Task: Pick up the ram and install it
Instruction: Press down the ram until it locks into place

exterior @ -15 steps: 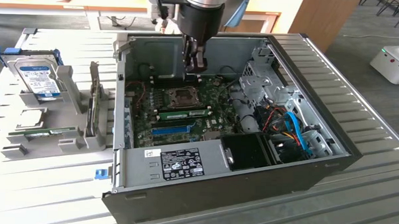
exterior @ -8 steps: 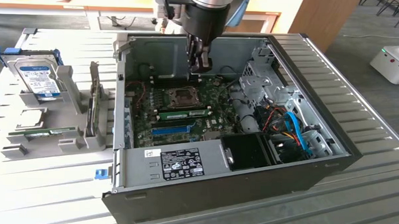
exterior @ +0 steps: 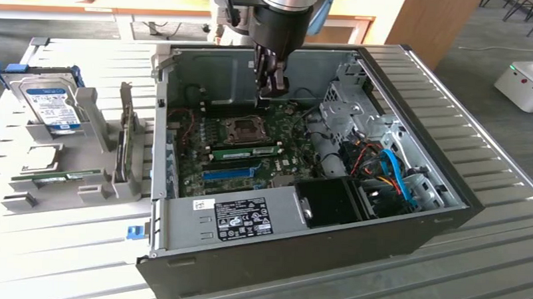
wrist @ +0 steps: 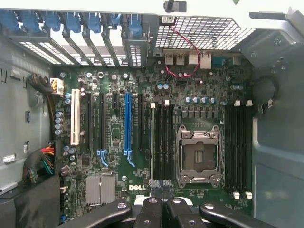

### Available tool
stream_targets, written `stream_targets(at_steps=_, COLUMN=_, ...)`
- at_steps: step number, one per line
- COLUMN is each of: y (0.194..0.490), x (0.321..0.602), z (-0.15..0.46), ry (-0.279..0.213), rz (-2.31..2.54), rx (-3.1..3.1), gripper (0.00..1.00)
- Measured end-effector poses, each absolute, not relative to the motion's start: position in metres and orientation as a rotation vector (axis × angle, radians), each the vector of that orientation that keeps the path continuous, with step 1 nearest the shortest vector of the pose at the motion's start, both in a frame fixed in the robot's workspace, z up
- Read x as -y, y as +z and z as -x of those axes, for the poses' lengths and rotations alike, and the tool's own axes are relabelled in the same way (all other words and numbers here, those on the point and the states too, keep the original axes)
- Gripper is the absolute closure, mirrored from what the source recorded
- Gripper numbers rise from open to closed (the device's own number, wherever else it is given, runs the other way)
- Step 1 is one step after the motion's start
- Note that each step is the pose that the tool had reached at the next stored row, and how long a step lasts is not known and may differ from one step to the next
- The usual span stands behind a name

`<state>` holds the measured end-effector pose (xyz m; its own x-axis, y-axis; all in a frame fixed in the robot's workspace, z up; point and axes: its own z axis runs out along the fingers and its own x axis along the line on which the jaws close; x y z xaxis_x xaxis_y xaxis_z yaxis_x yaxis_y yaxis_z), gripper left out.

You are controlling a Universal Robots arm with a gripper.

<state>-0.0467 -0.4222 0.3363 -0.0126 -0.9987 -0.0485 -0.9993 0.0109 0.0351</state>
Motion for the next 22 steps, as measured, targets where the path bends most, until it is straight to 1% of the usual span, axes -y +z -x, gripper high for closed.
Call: stream_targets(at_steps=22, y=0.3362, x=0.4222, z=0.0466, ry=0.092, rz=2.124, rx=-2.297, gripper=0.89)
